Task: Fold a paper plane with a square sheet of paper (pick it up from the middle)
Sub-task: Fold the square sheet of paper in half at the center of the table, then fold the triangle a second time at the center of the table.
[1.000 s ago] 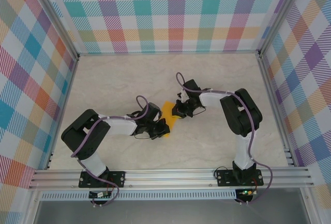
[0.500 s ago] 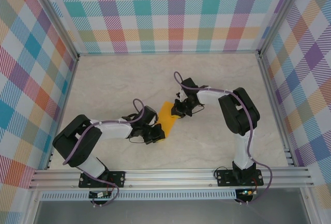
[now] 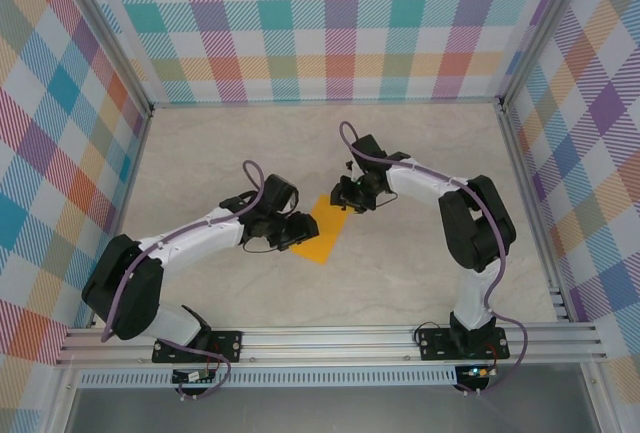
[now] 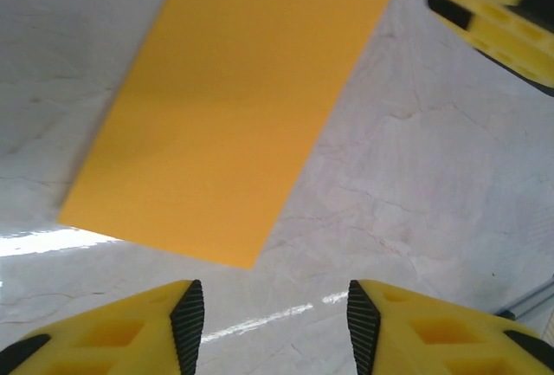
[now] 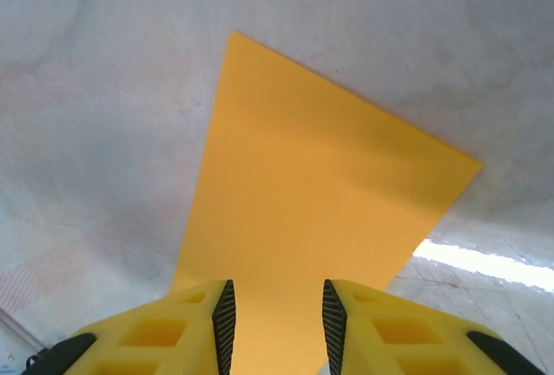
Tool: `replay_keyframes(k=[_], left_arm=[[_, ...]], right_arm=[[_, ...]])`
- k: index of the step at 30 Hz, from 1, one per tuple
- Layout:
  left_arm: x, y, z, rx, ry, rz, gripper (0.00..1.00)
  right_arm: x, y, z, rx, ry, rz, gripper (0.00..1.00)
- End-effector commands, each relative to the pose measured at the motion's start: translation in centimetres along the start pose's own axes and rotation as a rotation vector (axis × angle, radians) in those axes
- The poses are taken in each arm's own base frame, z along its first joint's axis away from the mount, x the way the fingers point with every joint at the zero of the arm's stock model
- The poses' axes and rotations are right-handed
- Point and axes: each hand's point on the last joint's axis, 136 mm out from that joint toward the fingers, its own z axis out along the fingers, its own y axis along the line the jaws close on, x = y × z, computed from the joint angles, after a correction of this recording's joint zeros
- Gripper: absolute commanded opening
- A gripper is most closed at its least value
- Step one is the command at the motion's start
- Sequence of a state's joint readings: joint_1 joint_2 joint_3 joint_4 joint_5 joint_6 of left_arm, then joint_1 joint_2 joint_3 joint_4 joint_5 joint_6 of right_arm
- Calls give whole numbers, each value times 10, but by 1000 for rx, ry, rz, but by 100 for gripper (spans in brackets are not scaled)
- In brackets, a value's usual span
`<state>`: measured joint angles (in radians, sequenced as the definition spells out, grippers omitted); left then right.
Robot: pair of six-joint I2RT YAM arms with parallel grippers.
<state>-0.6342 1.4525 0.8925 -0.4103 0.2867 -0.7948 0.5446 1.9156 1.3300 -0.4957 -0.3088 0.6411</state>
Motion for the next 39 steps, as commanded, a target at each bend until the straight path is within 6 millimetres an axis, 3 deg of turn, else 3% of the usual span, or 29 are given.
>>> replay_keyframes(k=[1,10,23,39], left_arm=[[0,27,6,-69,29,-65,51],[-4,52,18,-80,65,-175,65],[-1,43,32,-35,137,-172,70],[-5,26,30,20,157,-127,69]], right_arm=[[-1,-3,-2,51,2,52,36],[-6,-3,18,60,35,90,36],[-1,-19,29,114,60,107,35],[3,-28,32,137,64,112,34]])
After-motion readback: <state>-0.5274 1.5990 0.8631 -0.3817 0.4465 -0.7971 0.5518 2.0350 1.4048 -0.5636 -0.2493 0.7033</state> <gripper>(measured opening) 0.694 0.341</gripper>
